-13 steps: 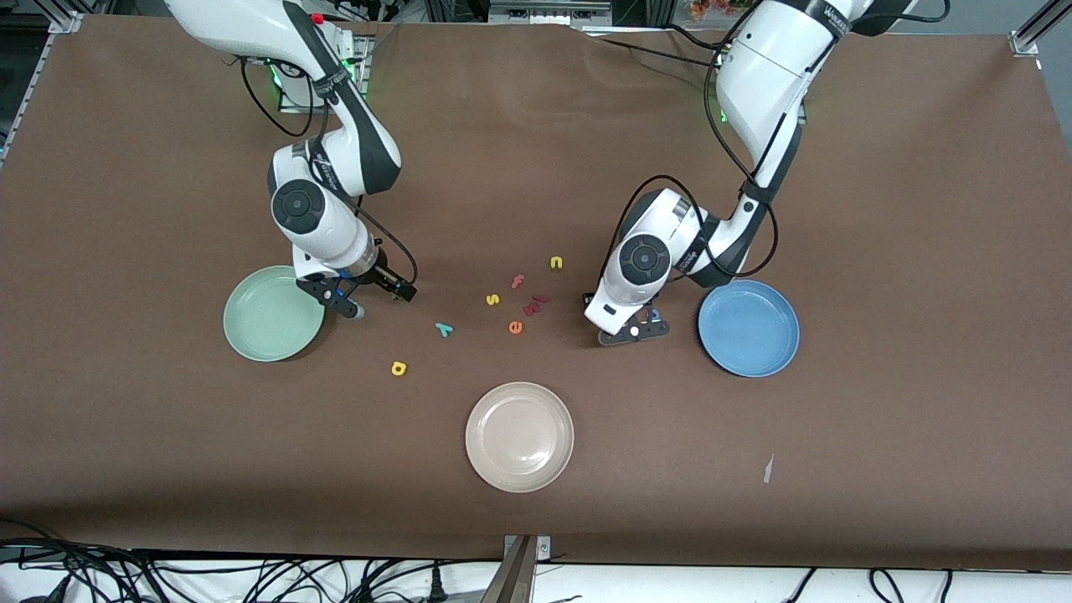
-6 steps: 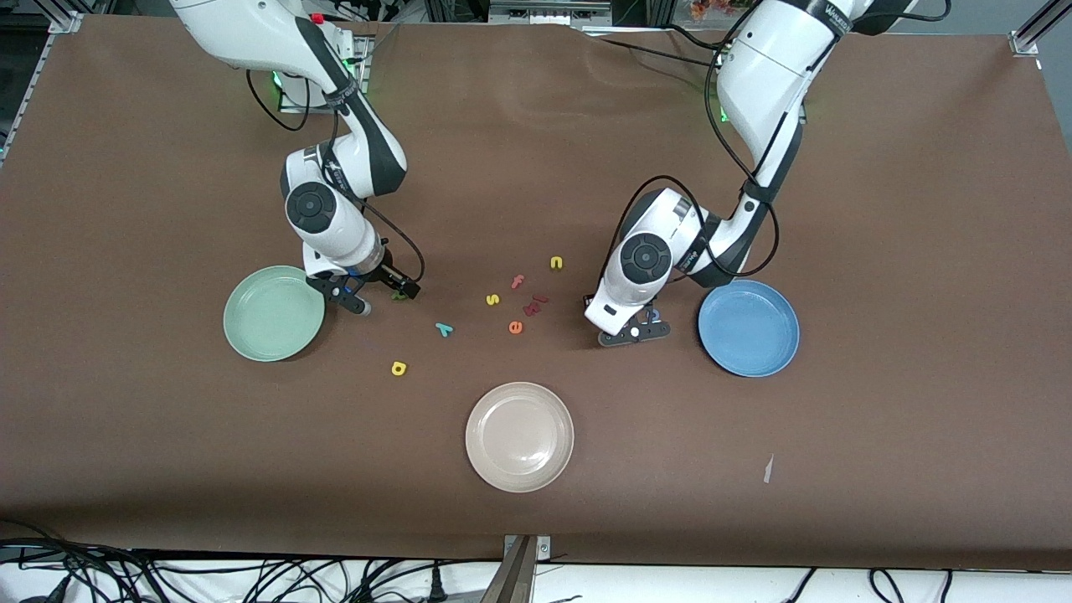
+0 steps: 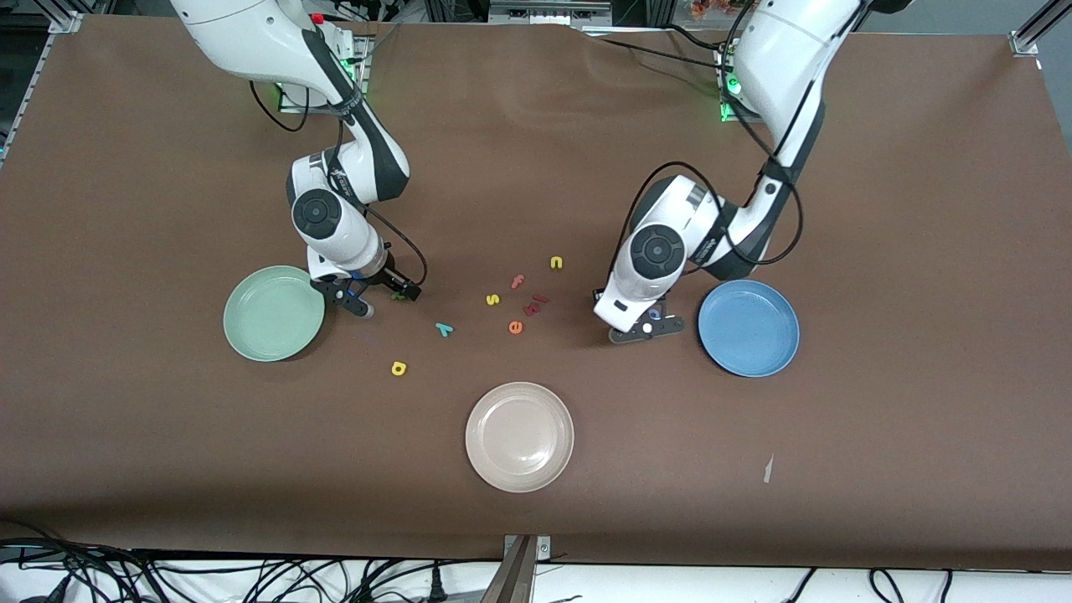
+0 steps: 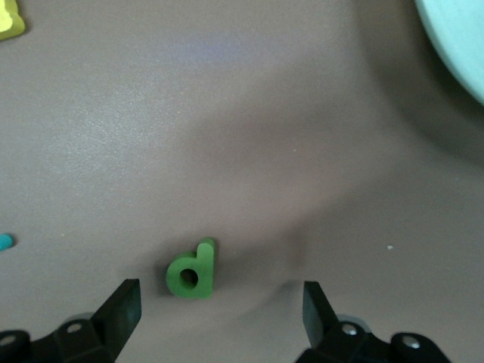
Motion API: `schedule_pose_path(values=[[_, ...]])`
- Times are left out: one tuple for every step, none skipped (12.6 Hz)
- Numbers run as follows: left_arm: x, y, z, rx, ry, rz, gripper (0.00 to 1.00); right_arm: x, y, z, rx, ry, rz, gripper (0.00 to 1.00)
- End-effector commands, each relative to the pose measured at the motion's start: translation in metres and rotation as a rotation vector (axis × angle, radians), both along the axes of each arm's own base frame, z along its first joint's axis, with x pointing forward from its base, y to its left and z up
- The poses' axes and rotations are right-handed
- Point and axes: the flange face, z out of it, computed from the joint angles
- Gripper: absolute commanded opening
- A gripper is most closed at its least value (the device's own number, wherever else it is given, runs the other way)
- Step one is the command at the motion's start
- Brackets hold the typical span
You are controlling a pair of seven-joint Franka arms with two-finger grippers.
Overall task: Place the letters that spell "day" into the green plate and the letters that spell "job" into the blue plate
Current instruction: 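Grasp the green d with the right gripper while the left gripper lifts the teal letter, then drop the teal letter on the blue plate while the right gripper lowers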
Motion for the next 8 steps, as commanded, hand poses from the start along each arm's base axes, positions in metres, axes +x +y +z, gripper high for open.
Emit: schedule_pose_path(values=[[0.014, 0.047, 0.029, 0.024, 0.013, 0.003, 0.06, 0.005, 0.004, -0.006, 0.014, -0.010, -0.012, 0.86], [0.020, 0.066, 0.038, 0.031, 0.023, 0.019, 0.06, 0.005, 0.003, -0.006, 0.014, -0.012, -0.014, 0.83], [0.031, 0.095, 0.047, 0.021, 0.030, 0.005, 0.06, 0.008, 0.005, -0.009, 0.014, -0.013, -0.013, 0.83], [0.036, 0.115, 0.050, 0.011, 0.037, -0.034, 0.07, 0.011, 0.006, -0.013, 0.016, -0.013, -0.017, 0.81], [0.041, 0.137, 0.048, 0.005, 0.056, -0.062, 0.07, 0.013, 0.008, -0.012, 0.018, -0.016, -0.018, 0.78], [0.045, 0.160, 0.043, -0.004, 0.070, -0.081, 0.07, 0.013, 0.008, -0.013, 0.017, -0.015, -0.018, 0.72], [0.047, 0.182, 0.033, -0.013, 0.087, -0.094, 0.07, 0.013, 0.008, -0.013, 0.017, -0.015, -0.017, 0.64], [0.051, 0.198, 0.028, -0.023, 0.092, -0.098, 0.07, 0.013, 0.008, -0.013, 0.017, -0.015, -0.018, 0.53]])
